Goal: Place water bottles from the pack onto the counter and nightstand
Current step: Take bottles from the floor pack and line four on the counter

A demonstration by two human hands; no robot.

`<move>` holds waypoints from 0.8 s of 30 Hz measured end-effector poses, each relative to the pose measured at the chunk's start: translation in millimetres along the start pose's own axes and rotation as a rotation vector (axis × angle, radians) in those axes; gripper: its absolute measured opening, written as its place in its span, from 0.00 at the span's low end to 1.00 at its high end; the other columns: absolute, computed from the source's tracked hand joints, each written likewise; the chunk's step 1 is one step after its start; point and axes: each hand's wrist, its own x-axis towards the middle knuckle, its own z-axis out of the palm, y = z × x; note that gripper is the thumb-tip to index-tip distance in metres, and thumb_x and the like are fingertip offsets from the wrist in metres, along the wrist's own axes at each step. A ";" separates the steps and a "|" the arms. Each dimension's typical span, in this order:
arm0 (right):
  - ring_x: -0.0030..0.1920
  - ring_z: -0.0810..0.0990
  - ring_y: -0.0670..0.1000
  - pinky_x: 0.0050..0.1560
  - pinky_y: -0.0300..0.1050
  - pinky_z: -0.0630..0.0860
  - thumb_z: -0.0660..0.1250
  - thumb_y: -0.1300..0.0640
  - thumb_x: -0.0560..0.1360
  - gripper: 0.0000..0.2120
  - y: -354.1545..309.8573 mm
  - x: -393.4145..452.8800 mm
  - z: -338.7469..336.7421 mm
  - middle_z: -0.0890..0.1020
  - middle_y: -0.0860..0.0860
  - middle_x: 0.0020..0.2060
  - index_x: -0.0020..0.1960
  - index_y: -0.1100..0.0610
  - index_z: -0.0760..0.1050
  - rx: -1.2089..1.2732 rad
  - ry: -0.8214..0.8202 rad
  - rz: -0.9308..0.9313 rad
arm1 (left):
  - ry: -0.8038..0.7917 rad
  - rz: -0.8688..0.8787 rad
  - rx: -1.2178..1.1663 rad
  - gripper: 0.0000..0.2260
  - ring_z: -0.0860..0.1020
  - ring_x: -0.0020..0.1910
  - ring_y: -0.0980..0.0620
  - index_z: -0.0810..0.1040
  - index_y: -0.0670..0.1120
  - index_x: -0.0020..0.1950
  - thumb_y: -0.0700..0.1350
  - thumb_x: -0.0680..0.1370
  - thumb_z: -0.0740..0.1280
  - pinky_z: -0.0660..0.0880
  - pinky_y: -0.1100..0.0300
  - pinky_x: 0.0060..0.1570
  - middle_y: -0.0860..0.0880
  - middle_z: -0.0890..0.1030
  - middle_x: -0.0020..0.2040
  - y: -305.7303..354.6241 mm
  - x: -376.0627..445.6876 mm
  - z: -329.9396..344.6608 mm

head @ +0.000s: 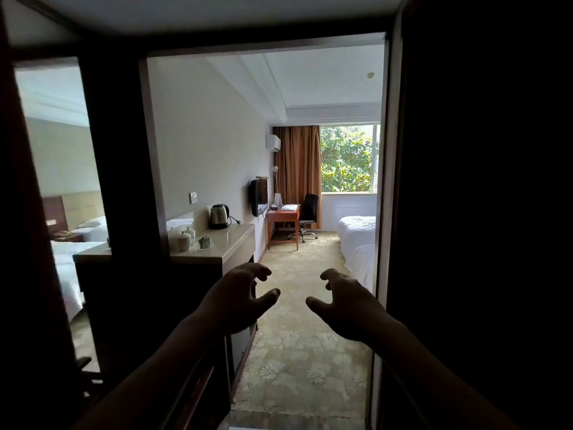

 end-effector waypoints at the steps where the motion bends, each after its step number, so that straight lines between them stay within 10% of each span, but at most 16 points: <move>1: 0.61 0.78 0.52 0.54 0.42 0.75 0.67 0.39 0.76 0.32 5.4 12.5 6.5 0.77 0.53 0.65 0.72 0.55 0.65 0.002 -0.003 -0.002 | 0.008 0.016 -0.012 0.23 0.77 0.50 0.60 0.76 0.48 0.67 0.57 0.76 0.71 0.73 0.69 0.46 0.51 0.80 0.61 -8.0 10.2 9.0; 9: 0.66 0.75 0.54 0.64 0.61 0.73 0.67 0.37 0.74 0.34 52.6 193.6 49.0 0.74 0.53 0.69 0.73 0.52 0.63 -0.164 -0.095 -0.009 | -0.016 0.005 -0.035 0.21 0.78 0.54 0.57 0.76 0.47 0.66 0.55 0.76 0.72 0.79 0.60 0.54 0.50 0.81 0.61 -109.0 145.0 69.1; 24: 0.62 0.77 0.52 0.57 0.44 0.75 0.69 0.39 0.74 0.32 172.7 501.2 105.7 0.77 0.53 0.65 0.72 0.53 0.67 -0.145 -0.048 0.103 | -0.075 0.129 -0.040 0.24 0.76 0.49 0.60 0.73 0.47 0.69 0.57 0.78 0.69 0.66 0.76 0.39 0.52 0.81 0.60 -232.6 457.2 194.8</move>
